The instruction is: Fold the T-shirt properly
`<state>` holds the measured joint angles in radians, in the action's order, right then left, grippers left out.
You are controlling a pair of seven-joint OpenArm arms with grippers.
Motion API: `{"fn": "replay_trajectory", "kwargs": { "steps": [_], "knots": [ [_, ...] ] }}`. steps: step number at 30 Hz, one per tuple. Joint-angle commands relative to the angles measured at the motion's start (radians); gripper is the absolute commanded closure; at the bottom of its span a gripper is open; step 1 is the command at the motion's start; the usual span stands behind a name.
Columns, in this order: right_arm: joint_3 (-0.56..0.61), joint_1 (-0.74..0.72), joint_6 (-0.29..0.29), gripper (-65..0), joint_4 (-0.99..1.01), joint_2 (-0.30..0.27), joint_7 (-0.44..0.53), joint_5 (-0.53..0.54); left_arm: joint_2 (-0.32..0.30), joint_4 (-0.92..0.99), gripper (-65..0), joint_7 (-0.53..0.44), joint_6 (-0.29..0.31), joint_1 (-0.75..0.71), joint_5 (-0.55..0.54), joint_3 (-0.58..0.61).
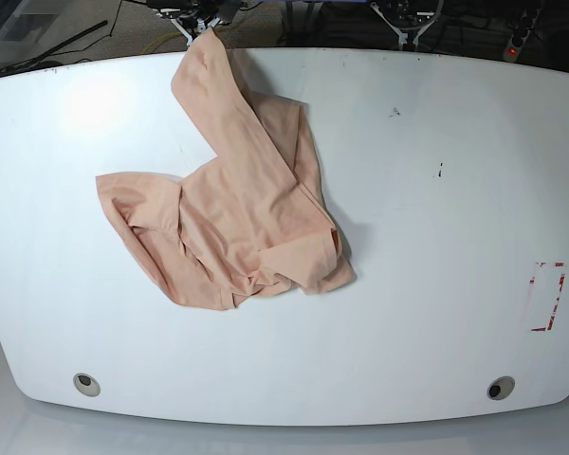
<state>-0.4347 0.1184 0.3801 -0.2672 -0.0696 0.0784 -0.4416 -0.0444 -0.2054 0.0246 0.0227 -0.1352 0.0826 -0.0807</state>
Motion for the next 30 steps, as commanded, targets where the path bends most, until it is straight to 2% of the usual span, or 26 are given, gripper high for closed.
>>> {"fn": "replay_trajectory", "kwargs": {
  "steps": [1, 21, 27, 30],
  "knots": [
    [-0.003, 0.003, -0.002, -20.4, -0.001, -0.004, 0.013, -0.014, -0.004, -0.011, -44.6, 0.000, -0.007, -0.003, 0.002, -0.002],
    [0.000, -0.015, -0.003, -19.7, -0.011, 0.001, 0.018, 0.000, -0.001, -0.019, -44.2, -0.004, -0.004, -0.056, 0.001, 0.002],
    [-0.002, 0.071, 0.001, -19.7, -0.132, 0.004, 0.018, 0.005, 0.001, -0.234, -44.0, -0.002, -0.002, -0.168, 0.001, 0.000],
    [-0.002, 0.125, 0.006, -19.7, -0.220, 0.030, 0.008, 0.005, 0.001, -0.355, -44.0, 0.001, -0.002, -0.235, 0.001, -0.001]
  ]
}}
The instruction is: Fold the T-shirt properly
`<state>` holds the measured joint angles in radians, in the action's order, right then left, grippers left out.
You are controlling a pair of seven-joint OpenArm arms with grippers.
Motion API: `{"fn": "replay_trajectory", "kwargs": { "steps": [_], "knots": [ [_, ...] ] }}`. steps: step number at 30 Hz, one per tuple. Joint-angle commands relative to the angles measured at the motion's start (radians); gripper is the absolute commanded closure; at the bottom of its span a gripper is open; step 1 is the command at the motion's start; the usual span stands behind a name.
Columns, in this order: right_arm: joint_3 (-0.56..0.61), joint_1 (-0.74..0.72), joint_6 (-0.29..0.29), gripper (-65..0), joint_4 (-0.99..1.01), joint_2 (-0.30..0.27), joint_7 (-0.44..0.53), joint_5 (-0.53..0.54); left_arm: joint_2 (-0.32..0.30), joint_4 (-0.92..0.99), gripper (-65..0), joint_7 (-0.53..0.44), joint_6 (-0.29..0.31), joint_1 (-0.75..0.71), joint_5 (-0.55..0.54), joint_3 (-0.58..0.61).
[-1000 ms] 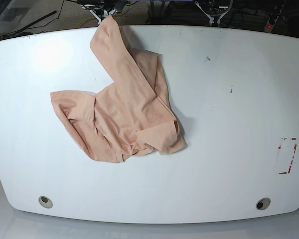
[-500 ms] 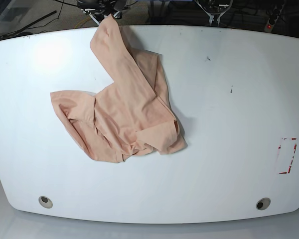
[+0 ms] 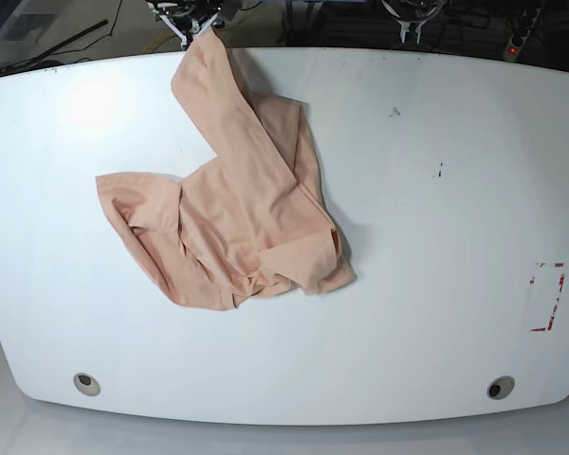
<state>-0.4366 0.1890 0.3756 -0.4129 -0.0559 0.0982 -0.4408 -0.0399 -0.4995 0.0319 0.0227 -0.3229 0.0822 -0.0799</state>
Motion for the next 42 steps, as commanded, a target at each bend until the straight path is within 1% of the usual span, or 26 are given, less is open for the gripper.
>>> {"fn": "replay_trajectory", "kwargs": {
  "steps": [1, 6, 12, 13, 15, 16, 18, 20, 26, 30, 36, 38, 42],
  "knots": [
    [0.000, 0.068, 0.010, -19.7, -0.099, 0.018, -0.013, 0.004, -0.004, -0.090, -44.0, -0.007, -0.002, -0.065, 0.001, -0.002],
    [0.000, 0.160, 0.012, -19.7, -0.206, 0.024, -0.013, 0.006, -0.004, -0.290, -44.0, -0.007, -0.002, -0.192, 0.001, -0.004],
    [0.000, 0.275, 0.013, -19.7, -0.352, 0.055, -0.007, 0.010, -0.004, -0.514, -44.0, -0.007, -0.002, -0.338, 0.001, -0.004],
    [0.002, 0.303, 0.021, -19.7, -0.393, 0.074, -0.007, 0.032, -0.004, -0.568, -44.0, -0.007, -0.002, -0.370, 0.001, -0.004],
    [0.002, 0.338, 0.049, -19.7, -0.452, 0.086, -0.012, 0.066, -0.005, -0.641, -44.0, -0.007, -0.002, -0.414, 0.001, -0.004],
    [0.002, 0.364, 0.075, -19.7, -0.492, 0.090, -0.012, 0.087, -0.005, -0.690, -44.0, -0.007, -0.002, -0.448, 0.000, -0.004],
    [0.002, 0.399, 0.101, -19.7, -0.547, 0.100, -0.013, 0.109, -0.010, -0.772, -44.0, -0.007, -0.002, -0.494, 0.000, -0.004],
    [0.002, 0.442, 0.121, -19.7, -0.614, 0.121, -0.013, 0.118, -0.012, -0.862, -44.0, -0.007, -0.002, -0.554, 0.000, -0.004],
    [0.002, 0.573, 0.124, -19.7, -0.825, 0.159, -0.013, 0.119, -0.012, -1.052, -44.0, -0.007, -0.002, -0.674, 0.000, -0.005],
    [0.002, 0.657, 0.124, -19.7, -0.956, 0.167, -0.013, 0.127, -0.012, -1.154, -44.0, -0.007, -0.002, -0.737, -0.002, -0.005],
    [0.003, 0.765, 0.128, -19.7, -1.119, 0.170, -0.013, 0.302, -0.015, -1.269, -44.0, -0.007, -0.002, -0.798, -0.002, -0.005],
    [0.003, 0.801, 0.170, -19.7, -1.190, 0.170, -0.019, 0.340, -0.028, -1.313, -44.0, -0.007, -0.002, -0.816, -0.002, -0.007],
    [0.003, 0.857, 0.227, -19.7, -1.339, 0.170, -0.093, 0.428, -0.041, -1.384, -44.0, -0.007, -0.002, -0.838, -0.009, -0.008]
  ]
}}
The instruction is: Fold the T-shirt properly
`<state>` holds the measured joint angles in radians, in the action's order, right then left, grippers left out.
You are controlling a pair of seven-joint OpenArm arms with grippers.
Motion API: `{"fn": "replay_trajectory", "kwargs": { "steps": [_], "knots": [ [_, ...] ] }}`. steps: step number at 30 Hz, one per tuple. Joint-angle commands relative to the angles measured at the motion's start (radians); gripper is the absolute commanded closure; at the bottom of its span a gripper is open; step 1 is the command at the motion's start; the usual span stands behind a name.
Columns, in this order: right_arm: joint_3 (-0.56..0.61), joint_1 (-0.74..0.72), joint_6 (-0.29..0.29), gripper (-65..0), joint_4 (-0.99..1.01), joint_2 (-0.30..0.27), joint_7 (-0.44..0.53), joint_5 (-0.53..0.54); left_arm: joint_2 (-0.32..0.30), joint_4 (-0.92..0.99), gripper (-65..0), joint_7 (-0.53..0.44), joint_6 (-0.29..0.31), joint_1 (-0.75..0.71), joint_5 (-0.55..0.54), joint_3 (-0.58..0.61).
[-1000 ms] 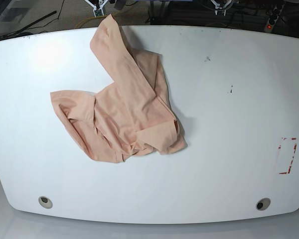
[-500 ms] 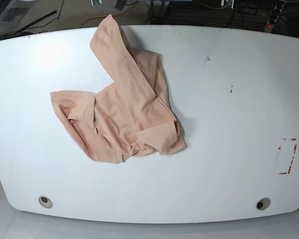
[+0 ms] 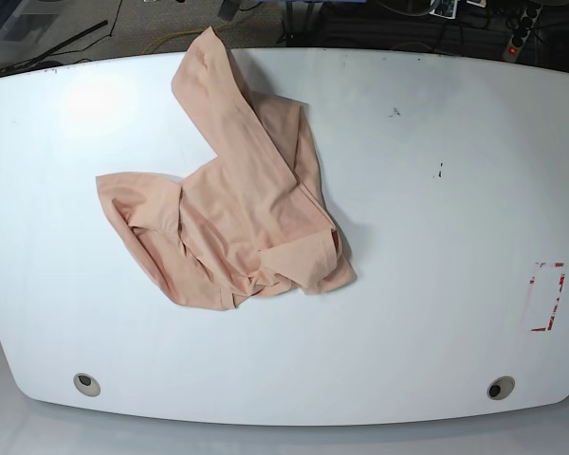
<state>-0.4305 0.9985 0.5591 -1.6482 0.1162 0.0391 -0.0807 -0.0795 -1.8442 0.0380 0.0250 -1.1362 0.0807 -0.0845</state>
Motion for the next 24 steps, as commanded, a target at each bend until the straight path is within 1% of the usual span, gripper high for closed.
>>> {"fn": "replay_trajectory", "kwargs": {
  "steps": [1, 4, 7, 11, 13, 16, 20, 22, 24],
  "knots": [
    [-0.004, 0.056, 0.048, -19.7, -0.129, -0.002, -0.046, 0.089, -0.001, -0.051, -44.0, -0.013, -0.004, -0.026, -0.017, -0.008],
    [-0.006, 0.075, 0.066, -19.7, -0.221, -0.002, -0.081, 0.164, -0.001, -0.093, -44.0, -0.013, -0.003, -0.035, -0.103, -0.056],
    [-0.009, 0.075, 0.085, -19.7, -0.300, -0.003, -0.110, 0.204, -0.003, -0.131, -44.0, -0.013, -0.003, -0.034, -0.180, -0.085],
    [-0.009, 0.050, 0.097, -19.7, -0.372, -0.023, -0.129, 0.236, -0.007, -0.170, -44.0, -0.016, -0.003, -0.034, -0.227, -0.116],
    [-0.009, 0.023, 0.097, -19.7, -0.379, -0.026, -0.129, 0.252, -0.007, -0.170, -44.2, -0.016, -0.003, -0.015, -0.241, -0.120],
    [-0.009, -0.050, 0.095, -19.8, -0.381, -0.052, -0.140, 0.249, -0.006, -0.168, -44.4, -0.016, -0.003, 0.018, -0.244, -0.133],
    [-0.009, -0.142, 0.095, -20.0, -0.381, -0.092, -0.213, 0.255, -0.001, -0.167, -44.6, -0.016, -0.003, 0.052, -0.244, -0.137],
    [-0.008, -0.188, 0.095, -20.0, -0.381, -0.103, -0.247, 0.250, -0.001, -0.167, -44.7, -0.016, -0.003, 0.064, -0.244, -0.139],
    [-0.006, -0.257, 0.095, -20.1, -0.379, -0.112, -0.308, 0.250, -0.001, -0.167, -44.7, -0.016, -0.003, 0.081, -0.243, -0.142]
  ]
}}
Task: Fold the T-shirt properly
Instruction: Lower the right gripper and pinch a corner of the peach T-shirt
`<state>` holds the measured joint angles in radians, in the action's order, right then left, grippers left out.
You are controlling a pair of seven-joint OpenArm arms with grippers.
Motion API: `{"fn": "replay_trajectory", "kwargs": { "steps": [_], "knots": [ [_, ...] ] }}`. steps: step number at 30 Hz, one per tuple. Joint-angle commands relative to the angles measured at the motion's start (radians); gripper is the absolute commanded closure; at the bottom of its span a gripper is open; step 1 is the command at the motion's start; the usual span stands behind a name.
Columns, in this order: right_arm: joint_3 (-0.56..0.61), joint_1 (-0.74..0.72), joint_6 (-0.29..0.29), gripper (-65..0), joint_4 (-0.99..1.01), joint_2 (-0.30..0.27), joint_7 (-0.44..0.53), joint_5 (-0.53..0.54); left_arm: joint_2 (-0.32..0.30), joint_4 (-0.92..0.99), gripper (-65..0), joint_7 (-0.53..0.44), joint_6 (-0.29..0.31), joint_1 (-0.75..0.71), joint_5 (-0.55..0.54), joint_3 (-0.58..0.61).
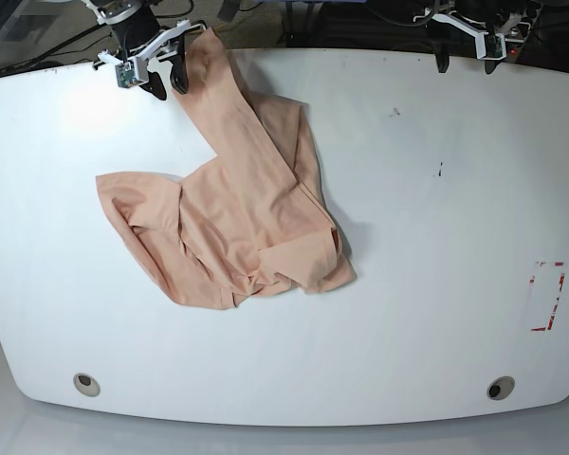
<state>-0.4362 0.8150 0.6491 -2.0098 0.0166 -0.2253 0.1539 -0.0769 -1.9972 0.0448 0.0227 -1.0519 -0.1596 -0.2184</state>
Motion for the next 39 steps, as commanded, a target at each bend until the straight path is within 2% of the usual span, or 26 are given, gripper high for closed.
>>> {"fn": "replay_trajectory", "kwargs": {
  "steps": [1, 3, 8, 10, 16, 19, 23, 25, 28, 32, 39],
  "knots": [
    [0.000, -0.101, 0.005, -20.6, -0.018, -0.017, -0.075, 0.014, -0.004, -0.014, -44.7, -0.021, -0.002, 0.005, -0.002, -0.009],
    [0.000, -0.158, 0.005, -24.7, -0.018, -0.033, -0.138, 0.014, -0.004, -0.014, -44.7, -0.020, -0.002, 0.009, -0.002, -0.009],
    [-0.003, -0.316, 0.005, -43.8, -0.016, -0.097, -0.291, 0.016, -0.004, -0.012, -44.7, -0.020, -0.004, 0.012, -0.002, -0.011],
    [-0.003, -0.377, 0.005, -47.4, -0.015, -0.114, -0.339, 0.016, -0.004, -0.012, -44.7, -0.020, -0.004, 0.012, -0.002, -0.017],
    [-0.002, -0.610, 0.005, -48.0, 0.060, -0.185, -0.498, 0.016, -0.002, -0.010, -44.7, -0.020, -0.004, 0.017, -0.002, -0.025],
    [0.001, -0.736, 0.005, -48.0, 0.156, -0.220, -0.529, 0.016, -0.002, -0.009, -44.7, -0.020, -0.004, 0.051, 0.001, -0.026],
    [0.018, -0.873, 0.005, -48.0, 0.317, -0.263, -0.530, 0.014, -0.008, 0.002, -44.7, -0.020, -0.004, 0.055, 0.001, -0.034],
    [0.060, -0.939, 0.005, -48.0, 0.419, -0.303, -0.530, 0.014, -0.008, 0.002, -44.7, -0.020, -0.004, 0.057, 0.001, -0.043],
    [0.099, -1.011, 0.005, -48.0, 0.539, -0.333, -0.530, 0.014, -0.008, 0.000, -44.7, -0.020, -0.002, 0.074, 0.001, -0.045],
    [0.106, -1.100, 0.005, -48.0, 0.699, -0.340, -0.521, 0.014, -0.008, 0.008, -44.7, -0.020, -0.002, 0.101, 0.002, -0.040],
    [0.107, -1.213, 0.005, -48.0, 0.930, -0.341, -0.425, -0.020, -0.010, 0.008, -44.2, -0.018, -0.002, 0.126, 0.002, -0.026]
  ]
}}
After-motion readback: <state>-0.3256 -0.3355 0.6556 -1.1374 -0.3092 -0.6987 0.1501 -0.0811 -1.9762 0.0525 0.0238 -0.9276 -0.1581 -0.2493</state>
